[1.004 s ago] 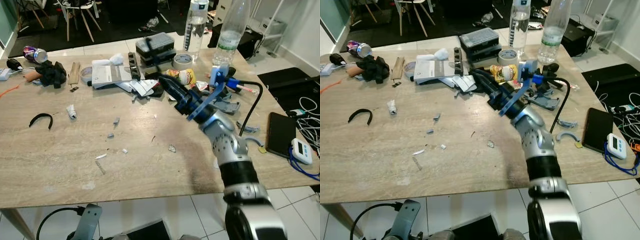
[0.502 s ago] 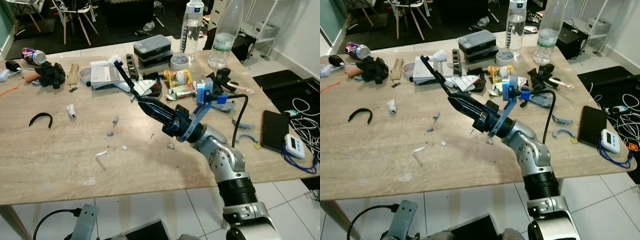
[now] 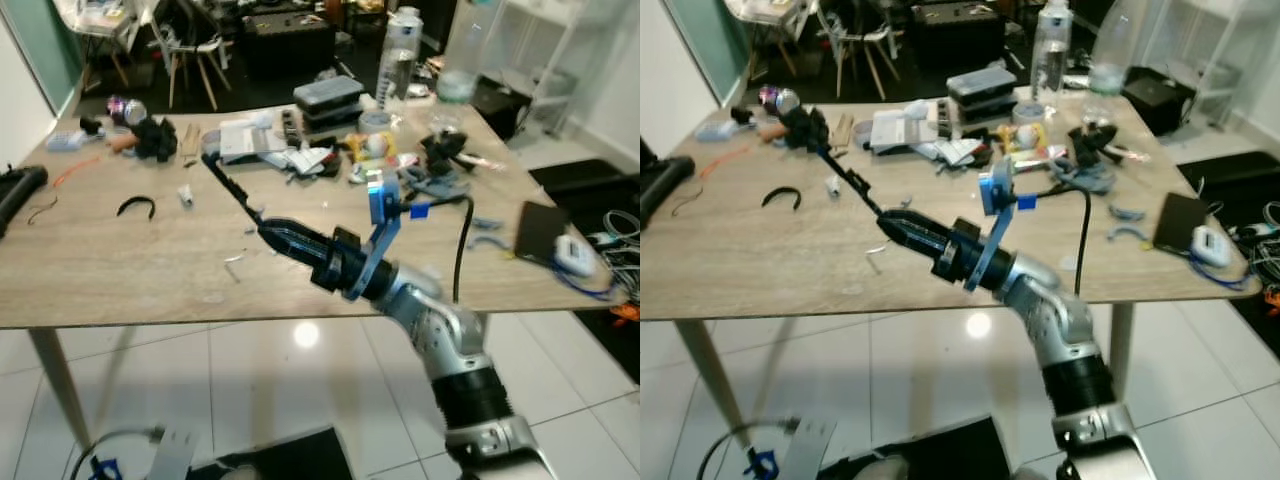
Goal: Picking trash to rubbish bin
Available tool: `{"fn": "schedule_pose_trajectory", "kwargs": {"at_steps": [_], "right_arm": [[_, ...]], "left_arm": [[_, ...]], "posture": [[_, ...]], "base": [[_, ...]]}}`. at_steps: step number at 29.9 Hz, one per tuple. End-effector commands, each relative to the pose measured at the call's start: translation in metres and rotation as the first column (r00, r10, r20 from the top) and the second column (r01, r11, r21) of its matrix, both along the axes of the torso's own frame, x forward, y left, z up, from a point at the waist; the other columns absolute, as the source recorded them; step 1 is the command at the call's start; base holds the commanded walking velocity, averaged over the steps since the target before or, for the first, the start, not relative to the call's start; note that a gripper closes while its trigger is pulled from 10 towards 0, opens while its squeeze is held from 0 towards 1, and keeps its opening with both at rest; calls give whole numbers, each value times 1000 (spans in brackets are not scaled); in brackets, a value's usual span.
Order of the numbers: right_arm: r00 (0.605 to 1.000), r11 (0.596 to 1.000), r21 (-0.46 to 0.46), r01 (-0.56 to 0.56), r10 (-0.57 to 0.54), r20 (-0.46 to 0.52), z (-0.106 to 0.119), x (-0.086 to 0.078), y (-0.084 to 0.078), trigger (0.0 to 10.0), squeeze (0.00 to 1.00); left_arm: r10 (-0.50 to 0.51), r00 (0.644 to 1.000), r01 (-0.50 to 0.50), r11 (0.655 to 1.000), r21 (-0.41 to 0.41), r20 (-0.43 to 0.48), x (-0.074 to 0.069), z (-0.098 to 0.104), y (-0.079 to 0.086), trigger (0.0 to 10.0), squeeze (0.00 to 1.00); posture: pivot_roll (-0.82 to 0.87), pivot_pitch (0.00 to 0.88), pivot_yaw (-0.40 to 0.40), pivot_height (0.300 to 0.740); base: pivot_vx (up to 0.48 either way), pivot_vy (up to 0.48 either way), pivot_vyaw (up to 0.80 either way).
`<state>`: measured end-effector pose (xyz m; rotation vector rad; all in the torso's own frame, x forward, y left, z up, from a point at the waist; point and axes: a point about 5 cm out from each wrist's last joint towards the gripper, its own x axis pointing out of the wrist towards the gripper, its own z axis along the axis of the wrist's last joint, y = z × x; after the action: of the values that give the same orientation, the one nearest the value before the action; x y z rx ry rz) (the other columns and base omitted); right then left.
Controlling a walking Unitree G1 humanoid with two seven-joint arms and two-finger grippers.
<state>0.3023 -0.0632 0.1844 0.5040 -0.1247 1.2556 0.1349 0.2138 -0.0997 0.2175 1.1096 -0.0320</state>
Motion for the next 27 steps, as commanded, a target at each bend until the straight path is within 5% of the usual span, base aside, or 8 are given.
{"fn": "schedule_pose_trajectory", "kwargs": {"at_steps": [1,14,19,27], "right_arm": [[1000,1000,-4,-21,21,-6,-1,-3,7,10000,0],[998,986,-159,53,-59,-37,-30,0,14,10000,0],[985,941,-296,163,-171,-2,-50,6,14,10000,0],[914,796,-519,311,-400,-66,-110,13,-5,10000,0]], "left_arm": [[-3,1000,3,1000,13,2,0,1,3,10000,0],[1,1000,-1,1000,9,2,-1,0,2,10000,0],[5,1000,-5,1000,10,8,1,1,3,10000,0],[14,1000,-14,1000,12,7,-2,1,5,10000,0]], "posture": [[16,0,4,740],[33,7,4,740],[48,6,-1,740],[60,7,0,740]], "base": [[-398,0,0],[-395,0,0],[-394,0,0],[-393,0,0]]}}
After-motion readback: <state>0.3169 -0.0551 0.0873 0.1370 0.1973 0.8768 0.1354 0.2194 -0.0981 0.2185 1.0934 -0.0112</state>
